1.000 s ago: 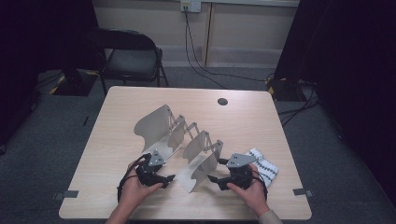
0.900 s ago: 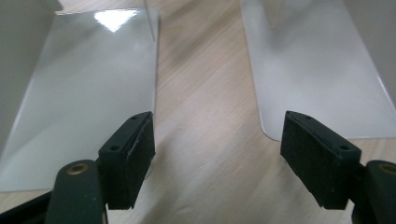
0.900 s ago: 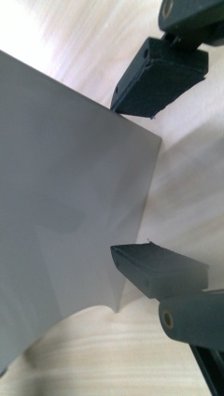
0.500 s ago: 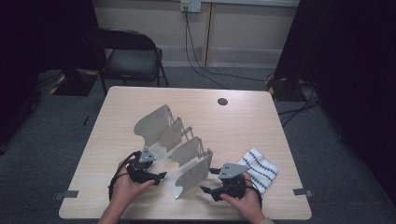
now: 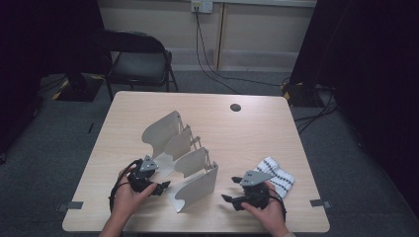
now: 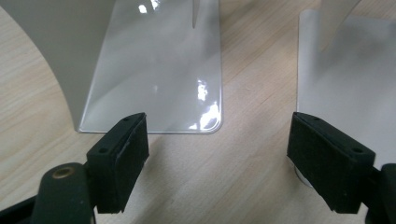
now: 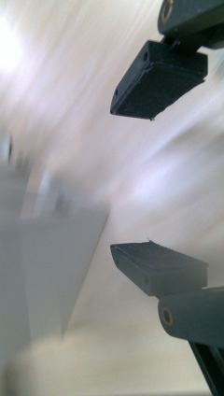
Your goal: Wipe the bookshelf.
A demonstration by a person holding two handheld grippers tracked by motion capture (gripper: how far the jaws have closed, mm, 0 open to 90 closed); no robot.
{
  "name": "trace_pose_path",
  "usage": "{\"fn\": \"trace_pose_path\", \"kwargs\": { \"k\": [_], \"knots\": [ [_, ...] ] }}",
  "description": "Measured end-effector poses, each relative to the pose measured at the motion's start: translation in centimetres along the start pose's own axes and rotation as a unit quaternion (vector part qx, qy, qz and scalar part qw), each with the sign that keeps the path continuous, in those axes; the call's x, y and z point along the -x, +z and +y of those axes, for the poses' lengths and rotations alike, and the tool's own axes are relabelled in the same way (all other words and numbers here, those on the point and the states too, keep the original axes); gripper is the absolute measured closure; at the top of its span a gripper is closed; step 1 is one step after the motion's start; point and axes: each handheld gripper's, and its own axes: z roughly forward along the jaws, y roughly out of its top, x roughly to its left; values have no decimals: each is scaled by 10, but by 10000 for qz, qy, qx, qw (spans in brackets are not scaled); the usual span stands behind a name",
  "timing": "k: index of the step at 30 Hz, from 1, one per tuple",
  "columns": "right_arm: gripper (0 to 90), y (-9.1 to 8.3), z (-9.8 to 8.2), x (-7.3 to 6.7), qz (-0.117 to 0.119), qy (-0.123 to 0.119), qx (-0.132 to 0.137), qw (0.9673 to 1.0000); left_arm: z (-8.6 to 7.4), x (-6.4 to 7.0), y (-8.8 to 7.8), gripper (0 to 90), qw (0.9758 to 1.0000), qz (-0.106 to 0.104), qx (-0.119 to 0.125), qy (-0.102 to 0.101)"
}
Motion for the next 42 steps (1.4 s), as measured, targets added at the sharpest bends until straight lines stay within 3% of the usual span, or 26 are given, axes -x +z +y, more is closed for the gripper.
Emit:
{"fn": "trace_pose_path", "kwargs": {
  "k": [4, 8, 9, 14, 16, 17, 22, 24, 27, 30, 33, 37, 42],
  "knots": [
    [280, -23, -12, 27, -723, 336, -203, 9966, -3, -2, -3, 195, 10000, 10, -37, 69],
    [360, -35, -22, 43, -1083, 537, -337, 9921, -7, -3, -8, 196, 10000, 62, -17, -10],
    [422, -34, -27, 48, -1098, 650, -513, 9905, -9, -4, -10, 195, 10000, 74, -36, -12],
    [426, -19, -27, 51, -949, 695, -638, 9910, -18, -6, -15, 196, 9998, 147, -91, -82],
    [426, -12, -22, 51, -891, 599, -638, 9922, -22, -8, -17, 196, 9998, 163, -125, -83],
    [424, -1, -16, 50, -729, 453, -575, 9946, -23, -8, -17, 195, 9997, 167, -121, -126],
    [379, 16, -2, 43, -470, 185, -532, 9973, -30, -11, -18, 190, 9995, 185, -125, -217],
    [338, 15, 3, 40, -508, 235, -494, 9972, -31, -11, -18, 187, 9994, 196, -44, -269],
    [346, 2, 7, 37, -631, 310, -381, 9968, -33, -11, -18, 174, 9995, 192, -16, -269],
    [351, -6, 2, 35, -747, 254, -482, 9957, -32, -12, -17, 156, 9996, 187, -30, -204],
    [351, -10, -9, 38, -718, 443, -507, 9951, -32, -13, -16, 154, 9995, 194, -18, -231],
    [356, -9, -7, 36, -659, 392, -418, 9962, -30, -14, -14, 159, 9992, 259, 22, -319],
    [356, -5, -8, 36, -638, 358, -491, 9961, -28, -21, -10, 172, 9984, 348, 126, -425]
  ]
}}
